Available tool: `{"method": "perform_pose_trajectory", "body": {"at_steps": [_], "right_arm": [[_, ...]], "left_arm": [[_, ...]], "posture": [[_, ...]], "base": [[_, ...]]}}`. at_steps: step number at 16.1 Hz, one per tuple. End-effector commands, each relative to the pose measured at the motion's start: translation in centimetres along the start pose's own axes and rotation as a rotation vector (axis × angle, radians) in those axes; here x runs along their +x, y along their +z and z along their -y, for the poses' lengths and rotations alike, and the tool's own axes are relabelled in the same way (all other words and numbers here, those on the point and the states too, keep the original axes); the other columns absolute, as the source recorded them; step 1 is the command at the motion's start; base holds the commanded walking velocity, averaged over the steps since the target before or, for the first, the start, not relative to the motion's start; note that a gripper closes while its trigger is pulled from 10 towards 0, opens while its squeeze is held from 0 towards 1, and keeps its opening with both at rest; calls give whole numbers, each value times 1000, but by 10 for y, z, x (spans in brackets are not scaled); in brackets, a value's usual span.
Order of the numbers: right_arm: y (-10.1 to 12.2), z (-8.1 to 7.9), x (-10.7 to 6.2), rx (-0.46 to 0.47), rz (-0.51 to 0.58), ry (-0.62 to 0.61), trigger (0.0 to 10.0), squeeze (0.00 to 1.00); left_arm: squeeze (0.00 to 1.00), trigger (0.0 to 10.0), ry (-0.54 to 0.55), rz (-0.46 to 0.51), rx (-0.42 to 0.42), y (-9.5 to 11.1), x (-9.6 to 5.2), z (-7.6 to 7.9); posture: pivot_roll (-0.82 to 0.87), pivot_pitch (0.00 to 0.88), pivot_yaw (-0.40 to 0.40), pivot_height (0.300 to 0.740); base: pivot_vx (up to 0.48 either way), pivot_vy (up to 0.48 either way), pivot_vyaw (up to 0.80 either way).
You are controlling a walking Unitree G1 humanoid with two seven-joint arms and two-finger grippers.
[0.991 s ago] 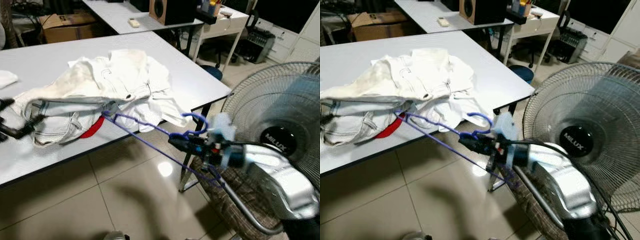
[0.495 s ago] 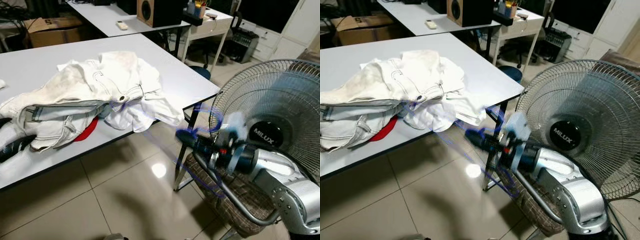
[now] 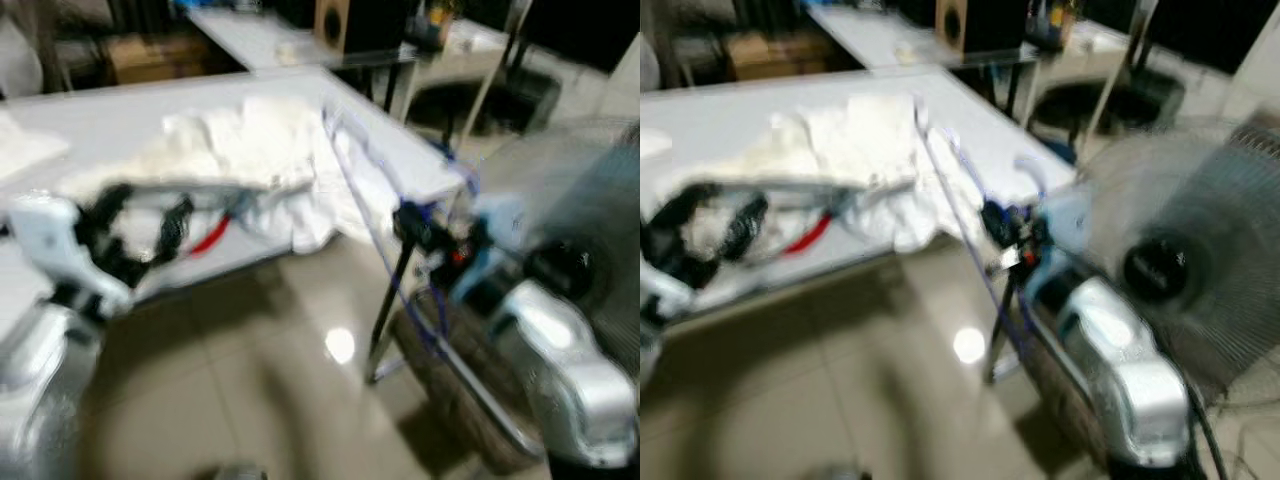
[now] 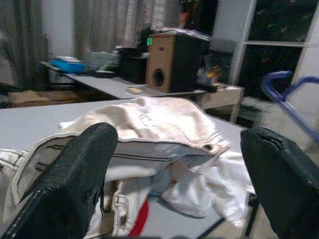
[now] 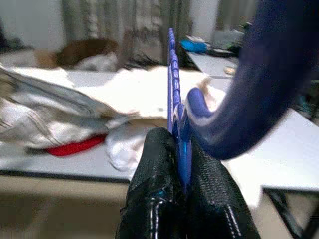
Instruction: Hang hanger
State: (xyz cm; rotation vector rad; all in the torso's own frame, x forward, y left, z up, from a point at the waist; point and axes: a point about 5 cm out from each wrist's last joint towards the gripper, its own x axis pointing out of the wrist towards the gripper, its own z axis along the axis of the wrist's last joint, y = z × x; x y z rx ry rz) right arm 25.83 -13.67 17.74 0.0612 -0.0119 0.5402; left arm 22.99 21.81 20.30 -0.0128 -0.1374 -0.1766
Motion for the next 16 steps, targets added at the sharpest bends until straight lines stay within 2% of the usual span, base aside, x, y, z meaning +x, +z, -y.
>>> {"method": "perform_pose_trajectory", "body": {"at_steps": [1, 2, 5, 7, 8, 10, 11, 12, 16], "right_arm": [[-4, 9, -3, -32, -18, -75, 10000, 0], [-12, 13, -5, -57, -52, -108, 10000, 0], [-22, 24, -6, -90, -109, -135, 10000, 0], [-30, 23, -5, -97, -168, -133, 10000, 0], [-33, 20, -6, -146, -195, -120, 10000, 0], [-34, 15, -7, -196, -185, -110, 10000, 0], [-33, 16, -8, -124, -152, -145, 10000, 0], [-30, 17, -8, -84, -127, -170, 10000, 0], [-19, 14, -3, -107, -83, -139, 10000, 0]], "left_arm": [[1000, 10000, 10, -53, 32, -16, 2, 14], [1000, 10000, 54, -106, 57, -33, -1, 16], [1000, 10000, 97, -137, 59, -44, 1, 20], [1000, 10000, 119, -152, 82, -52, 2, 27], [380, 10000, 120, -153, 84, -55, 3, 29], [345, 10000, 100, -170, 81, -59, 5, 35], [369, 10000, 35, -154, 82, -59, 7, 41], [369, 10000, 26, -138, 79, -58, 9, 42], [373, 10000, 48, -119, 77, -57, 15, 41]], "posture": [[-46, 0, -47, 740], [-54, 0, -42, 740], [-56, 0, -39, 740], [-79, 0, -32, 740], [-91, 0, -30, 740], [-94, 0, -31, 740], [-96, 0, -29, 740], [-101, 0, -25, 740], [-111, 0, -16, 740]], "base": [[0, -480, 800], [0, -480, 800], [0, -480, 800], [0, -240, 0], [0, 0, 0], [0, 0, 0], [0, 0, 0], [277, 0, 0], [375, 0, 0]]}}
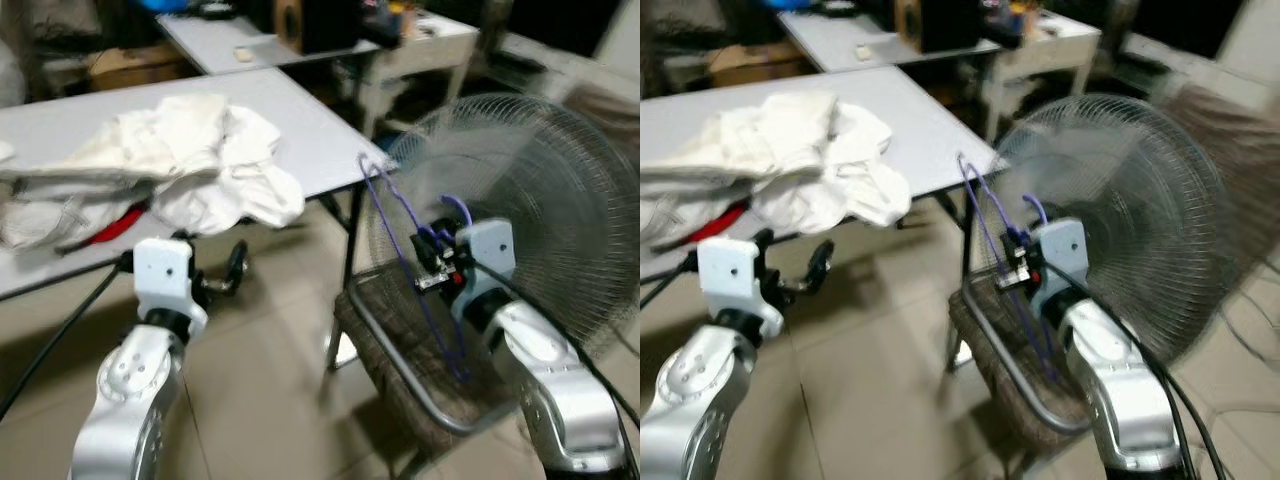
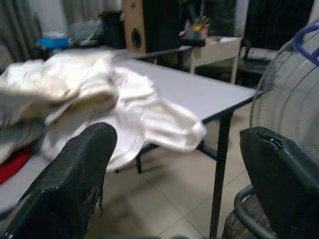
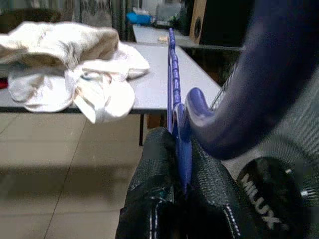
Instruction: Hang hanger
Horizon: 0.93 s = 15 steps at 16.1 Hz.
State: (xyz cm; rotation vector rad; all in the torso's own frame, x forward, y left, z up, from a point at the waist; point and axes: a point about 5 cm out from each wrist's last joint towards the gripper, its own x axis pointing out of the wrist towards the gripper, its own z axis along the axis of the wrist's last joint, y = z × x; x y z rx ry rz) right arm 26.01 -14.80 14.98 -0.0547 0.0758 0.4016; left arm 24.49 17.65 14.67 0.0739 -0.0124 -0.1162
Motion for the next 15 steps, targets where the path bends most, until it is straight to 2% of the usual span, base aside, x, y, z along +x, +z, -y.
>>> {"method": "perform_pose_trajectory", "body": {"at_steps": [1, 6, 11, 12, 13, 15], "right_arm": [[8, 2, 1, -12, 30, 9, 10000, 0], [8, -9, 5, -21, 27, 85, 10000, 0], [8, -8, 8, 46, 20, 90, 10000, 0], [10, -8, 8, 40, 33, 99, 10000, 0], [10, -11, 9, -29, 28, 128, 10000, 0], [10, -15, 10, -46, 29, 151, 10000, 0]], "left_arm": [[373, 10000, 4, 22, -5, 3, 2, 1], [380, 10000, 43, 28, 1, 4, 3, -9], [388, 10000, 47, 32, 13, 4, 4, -12], [388, 10000, 52, 34, 13, 5, 4, -14], [396, 10000, 49, 37, 15, 5, 5, -14], [396, 10000, 41, 38, 24, 6, 5, -14]], "posture": [[-111, 0, -17, 740], [-110, 0, -20, 740], [-110, 0, -20, 740], [-111, 0, -20, 740], [-111, 0, -18, 740], [-109, 0, -17, 740]], "base": [[382, 0, 0], [386, 0, 0], [392, 0, 0], [398, 0, 0], [412, 0, 431], [424, 0, 800]]}}
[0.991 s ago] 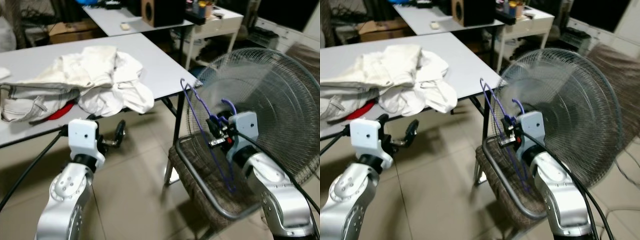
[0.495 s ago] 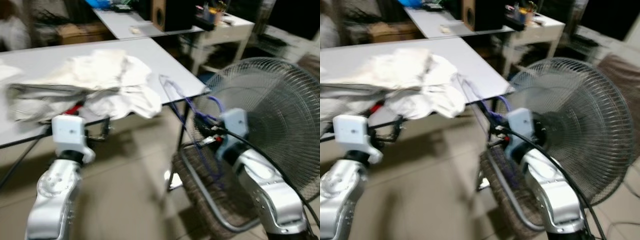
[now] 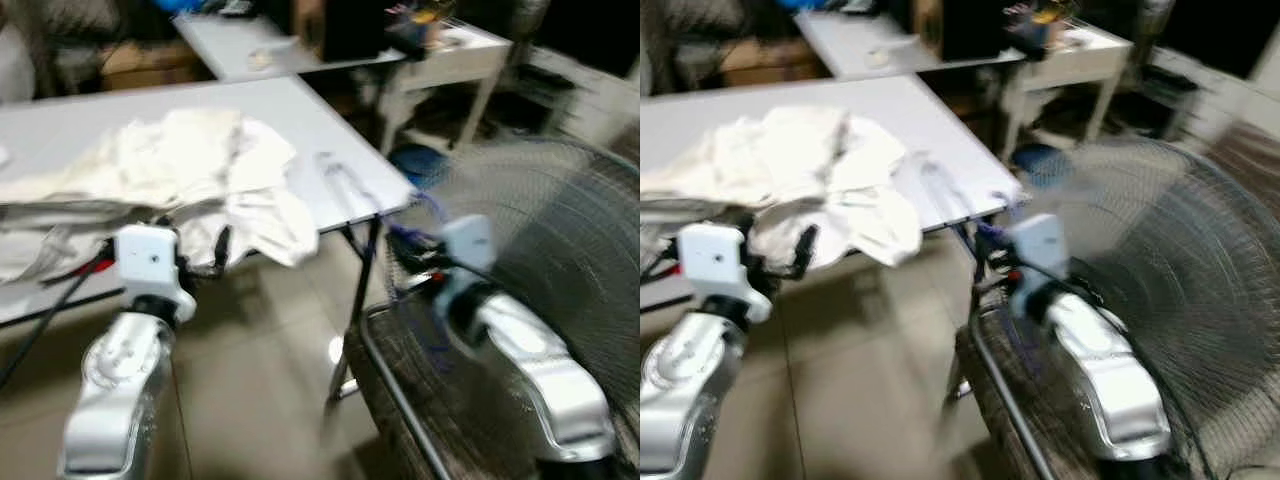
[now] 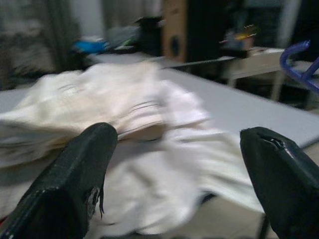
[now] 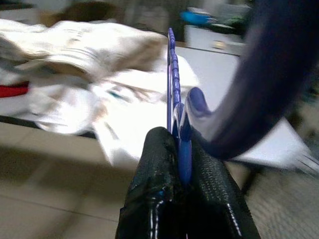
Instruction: Hang hanger
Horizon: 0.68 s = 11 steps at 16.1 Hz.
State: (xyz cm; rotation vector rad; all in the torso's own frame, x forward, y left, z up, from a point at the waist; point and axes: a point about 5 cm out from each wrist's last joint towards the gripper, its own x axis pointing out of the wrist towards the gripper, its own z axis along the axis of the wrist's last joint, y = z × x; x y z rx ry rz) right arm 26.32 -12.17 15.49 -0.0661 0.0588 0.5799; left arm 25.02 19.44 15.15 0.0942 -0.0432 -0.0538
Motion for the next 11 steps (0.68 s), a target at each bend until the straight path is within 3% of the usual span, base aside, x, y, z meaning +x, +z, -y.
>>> {"method": "perform_pose_trajectory", "body": {"at_steps": [1, 4, 6, 7, 8, 11], "right_arm": [[2, 6, -3, -17, 9, -20, 10000, 0], [1, 7, -3, 13, 23, -35, 10000, 0], [-2, 14, -4, 93, 24, -106, 10000, 0], [-4, 16, -5, 89, 19, -125, 10000, 0], [-7, 22, -7, 104, 16, -188, 10000, 0], [-10, 28, -13, 106, 22, -235, 10000, 0]], "left_arm": [[400, 10000, -23, 10, 3, 2, 1, 4], [400, 10000, -23, 9, 12, 3, 2, 2], [373, 10000, -31, 0, 20, 3, 4, 2], [345, 10000, -57, -3, 19, 3, 5, 5], [259, 10000, -81, 12, 12, 5, 8, 8], [259, 10000, -102, 20, 4, 6, 13, 11]], "posture": [[-106, 0, -17, 740], [-99, 0, -13, 740], [-101, 0, -4, 740], [-105, 0, 2, 740], [-109, 0, 11, 740], [-114, 0, 20, 740]], "base": [[428, 0, 800], [434, 0, 779], [383, 0, 0], [0, 0, 0], [0, 0, 0], [0, 262, -221]]}}
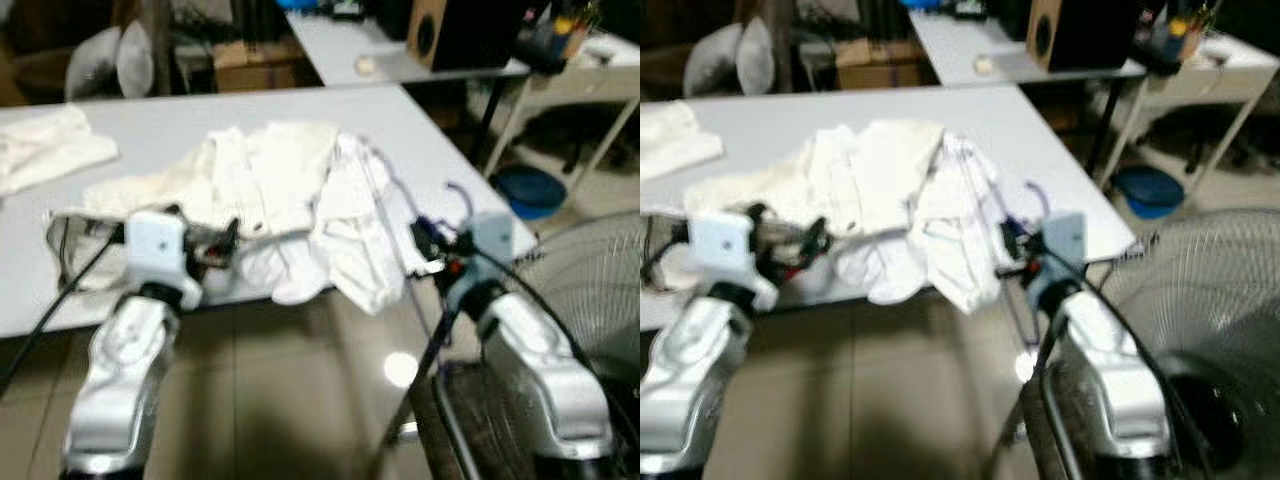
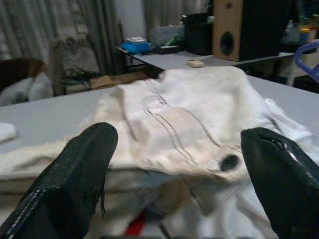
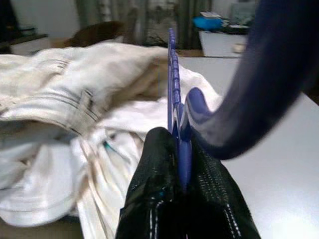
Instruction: Hang hanger
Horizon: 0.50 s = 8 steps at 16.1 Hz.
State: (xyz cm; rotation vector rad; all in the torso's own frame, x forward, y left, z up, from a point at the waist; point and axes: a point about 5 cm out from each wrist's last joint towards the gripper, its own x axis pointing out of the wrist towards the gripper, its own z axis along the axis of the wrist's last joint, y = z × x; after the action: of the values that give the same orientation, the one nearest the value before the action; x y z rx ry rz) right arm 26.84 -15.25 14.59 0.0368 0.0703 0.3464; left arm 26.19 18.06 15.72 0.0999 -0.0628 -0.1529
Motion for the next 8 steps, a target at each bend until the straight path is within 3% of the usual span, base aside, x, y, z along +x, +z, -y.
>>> {"method": "perform_pose_trajectory", "body": {"at_steps": [1, 4, 6, 8], "right_arm": [[1, 1, -2, 6, 11, -12, 10000, 0], [1, 0, -4, 15, 14, -23, 10000, 0], [1, 2, -4, 13, 16, -35, 10000, 0], [1, 2, -4, 22, 11, -28, 10000, 0]], "left_arm": [[263, 10000, -7, -5, 1, -1, 0, -2], [255, 10000, -14, -8, 1, -3, 1, -1], [278, 10000, -14, -10, 4, -5, 0, 2], [290, 10000, -21, -15, 31, -8, -2, 7]], "posture": [[-116, 0, 21, 740], [-120, 0, 24, 740], [-119, 0, 20, 740], [-119, 0, 12, 740]], "base": [[0, 480, -800], [0, 480, -800], [0, -146, 0], [0, -480, 0]]}}
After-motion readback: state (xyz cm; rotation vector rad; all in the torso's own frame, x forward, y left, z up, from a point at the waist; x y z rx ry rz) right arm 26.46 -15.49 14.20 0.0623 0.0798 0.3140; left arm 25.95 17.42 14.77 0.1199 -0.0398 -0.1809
